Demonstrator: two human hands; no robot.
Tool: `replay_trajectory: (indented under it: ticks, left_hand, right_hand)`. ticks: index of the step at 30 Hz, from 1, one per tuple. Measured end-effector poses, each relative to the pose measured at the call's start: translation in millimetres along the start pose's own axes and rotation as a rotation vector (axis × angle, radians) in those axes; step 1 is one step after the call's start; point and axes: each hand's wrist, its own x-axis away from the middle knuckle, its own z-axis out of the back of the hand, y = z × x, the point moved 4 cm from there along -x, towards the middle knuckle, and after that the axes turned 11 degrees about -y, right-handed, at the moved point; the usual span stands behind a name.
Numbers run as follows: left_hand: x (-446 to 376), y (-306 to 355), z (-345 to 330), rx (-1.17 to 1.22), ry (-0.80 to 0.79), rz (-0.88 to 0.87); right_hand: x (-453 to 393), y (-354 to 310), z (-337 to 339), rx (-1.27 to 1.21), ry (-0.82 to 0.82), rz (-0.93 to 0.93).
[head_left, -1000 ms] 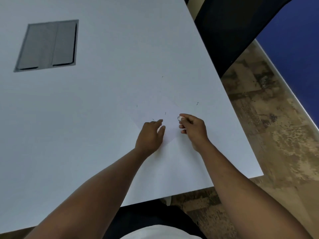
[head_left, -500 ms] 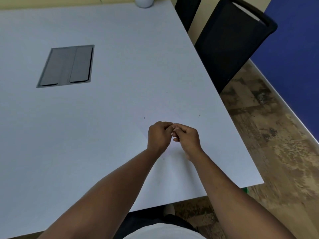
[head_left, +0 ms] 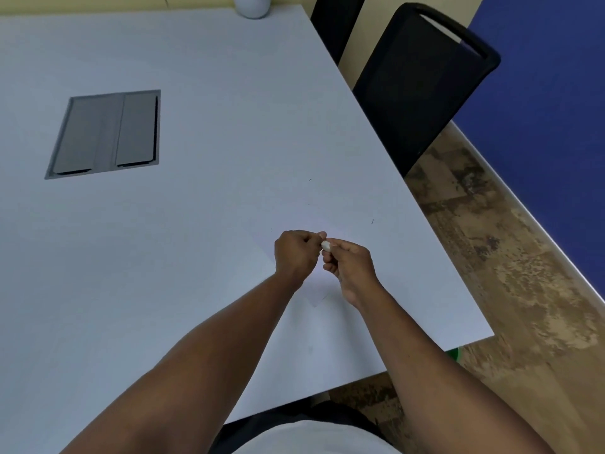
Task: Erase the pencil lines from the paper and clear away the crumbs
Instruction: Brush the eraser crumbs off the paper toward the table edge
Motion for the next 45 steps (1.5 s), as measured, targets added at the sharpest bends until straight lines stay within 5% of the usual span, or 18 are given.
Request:
replay_trajectory:
  ticks: [12, 23, 40, 45]
  left_hand:
    - [-23, 14, -16, -0.205, -0.026, -0.106]
    - [-77, 23, -72, -0.353, -0.069, -0.001]
    - [-129, 23, -141, -0.267, -0.119, 0.088]
    - [-116, 13, -149, -0.019, -0.226, 0.201]
  right_hand:
    - [-9, -8, 25, -0.116, 0.11, 0.012]
    - [-58, -1, 97, -0.11, 0.183, -0.085]
    - [-116, -6, 168, -0.045, 0.213, -0.146]
    - [-118, -5, 166, -0.069, 0.151, -0.131]
